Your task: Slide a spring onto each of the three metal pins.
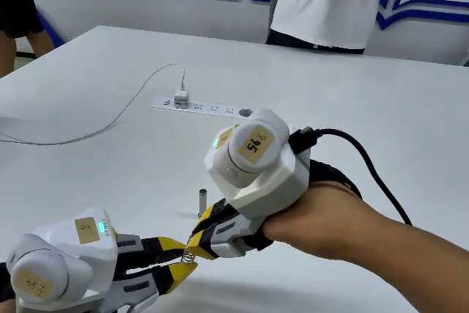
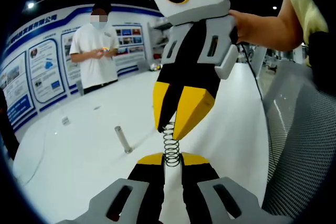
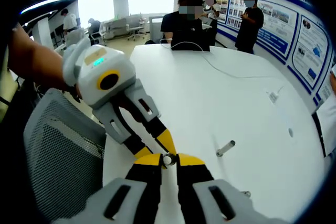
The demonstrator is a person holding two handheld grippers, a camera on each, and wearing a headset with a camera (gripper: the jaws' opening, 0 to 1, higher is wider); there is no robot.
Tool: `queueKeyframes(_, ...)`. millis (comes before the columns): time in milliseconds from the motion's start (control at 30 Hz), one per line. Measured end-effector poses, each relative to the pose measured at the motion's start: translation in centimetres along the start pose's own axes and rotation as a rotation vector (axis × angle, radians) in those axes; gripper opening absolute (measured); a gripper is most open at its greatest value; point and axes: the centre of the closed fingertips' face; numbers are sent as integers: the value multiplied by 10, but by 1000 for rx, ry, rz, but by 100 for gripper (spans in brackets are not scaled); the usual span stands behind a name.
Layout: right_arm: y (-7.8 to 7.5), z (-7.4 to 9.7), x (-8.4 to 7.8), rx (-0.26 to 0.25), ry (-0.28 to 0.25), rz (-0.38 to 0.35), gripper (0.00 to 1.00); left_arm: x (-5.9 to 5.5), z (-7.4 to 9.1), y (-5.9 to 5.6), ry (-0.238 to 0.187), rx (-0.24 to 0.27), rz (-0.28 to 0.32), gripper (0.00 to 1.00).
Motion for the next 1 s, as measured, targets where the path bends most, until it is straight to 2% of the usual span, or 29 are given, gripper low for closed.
queueKeyframes(400, -2, -1, 2, -11, -16, -5, 12, 3, -5, -4, -7, -14, 8, 12)
queueKeyframes(700, -2, -1, 2, -10, -16, -10, 12, 3, -4, -4, -8, -15, 13, 13)
queueKeyframes(1000, -9, 2, 3, -21, -18, -11, 12, 1, -2, 3, -4, 14, 45, 24)
Point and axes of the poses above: the centre of the closed fingertips' face, and the gripper's own axes: z roughly backward along the fingers, y roughly to its left, x roughly out of its top, and after that the axes turned 13 degrees about -y, right-handed
